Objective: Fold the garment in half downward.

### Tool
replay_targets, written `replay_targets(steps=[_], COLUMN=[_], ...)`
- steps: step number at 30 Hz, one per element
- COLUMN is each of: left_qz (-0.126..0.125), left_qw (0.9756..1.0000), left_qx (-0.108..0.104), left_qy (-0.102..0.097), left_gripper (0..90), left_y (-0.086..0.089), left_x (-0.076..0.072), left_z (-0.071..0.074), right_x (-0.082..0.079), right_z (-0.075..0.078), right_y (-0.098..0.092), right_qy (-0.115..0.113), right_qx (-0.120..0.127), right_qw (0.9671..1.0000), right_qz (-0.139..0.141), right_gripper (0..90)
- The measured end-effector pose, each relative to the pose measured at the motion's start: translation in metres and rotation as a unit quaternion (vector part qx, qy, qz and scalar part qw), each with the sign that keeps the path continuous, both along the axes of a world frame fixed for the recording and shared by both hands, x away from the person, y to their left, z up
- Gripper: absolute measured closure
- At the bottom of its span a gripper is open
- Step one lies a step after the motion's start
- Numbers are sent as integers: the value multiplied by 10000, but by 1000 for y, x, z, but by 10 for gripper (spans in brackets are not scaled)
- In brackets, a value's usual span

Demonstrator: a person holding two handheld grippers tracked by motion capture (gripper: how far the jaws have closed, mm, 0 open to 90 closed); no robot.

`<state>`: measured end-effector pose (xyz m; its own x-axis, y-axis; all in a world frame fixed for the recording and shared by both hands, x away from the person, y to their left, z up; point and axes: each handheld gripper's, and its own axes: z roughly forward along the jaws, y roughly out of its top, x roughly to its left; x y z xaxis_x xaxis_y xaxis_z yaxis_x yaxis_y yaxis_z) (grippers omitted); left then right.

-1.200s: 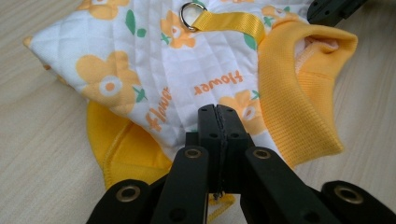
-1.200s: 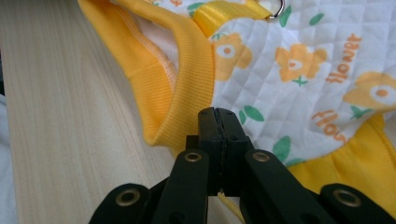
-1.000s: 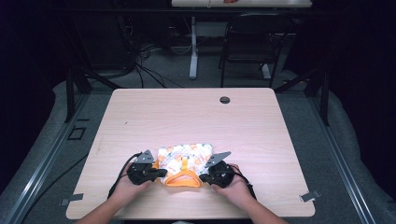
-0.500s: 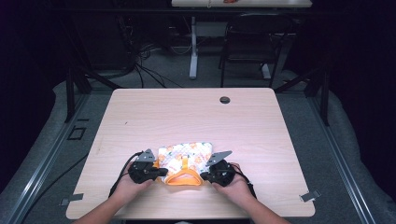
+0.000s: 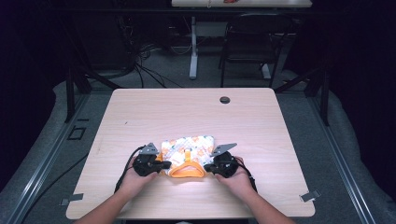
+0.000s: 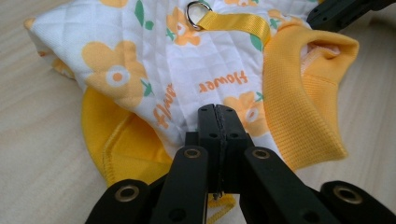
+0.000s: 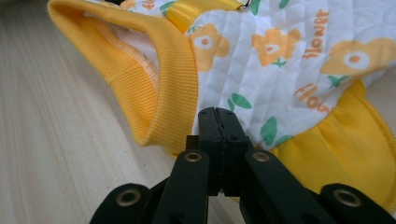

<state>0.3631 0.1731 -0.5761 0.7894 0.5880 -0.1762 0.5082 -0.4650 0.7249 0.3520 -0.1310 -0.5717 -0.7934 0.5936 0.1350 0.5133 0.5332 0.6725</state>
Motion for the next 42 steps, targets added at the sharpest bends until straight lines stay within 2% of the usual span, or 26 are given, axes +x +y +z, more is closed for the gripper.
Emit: replay_targets(steps=[3,9,16,19,22,27,30,33,37,42], left_qz=[68,225,292,325,378,413,485,506,557,665], left_qw=[10000,9994,9994,9993,9989,9988,9981,9979,9976,9963], left_qx=[-40,-259,-193,-202,-276,-266,-376,-402,-390,-508], left_qy=[-27,56,28,7,38,18,31,-4,-160,-196], left_gripper=[900,900,900,900,900,900,900,900,898,856], left_y=[-1,1,-3,-3,-3,-3,0,3,8,19], left_x=[6,14,20,24,25,25,25,23,17,11], left_z=[-1,-4,-3,-3,-4,-4,-1,5,16,27], right_x=[6,14,23,27,29,31,30,27,21,11], right_z=[1,-2,0,-2,-1,0,4,15,31,43], right_y=[-1,-5,-4,-4,-4,-2,0,0,-2,0], right_qy=[15,15,-34,-32,-21,-44,-54,-190,-383,-698], right_qx=[-27,100,-13,79,37,-52,-143,-129,-165,-320], right_qw=[10000,9998,9996,9994,9994,9993,9992,9992,9988,9969], right_qz=[-27,-167,-268,-348,-357,-375,-374,-322,-254,-192], right_gripper=[900,900,900,900,900,900,900,896,884,862])
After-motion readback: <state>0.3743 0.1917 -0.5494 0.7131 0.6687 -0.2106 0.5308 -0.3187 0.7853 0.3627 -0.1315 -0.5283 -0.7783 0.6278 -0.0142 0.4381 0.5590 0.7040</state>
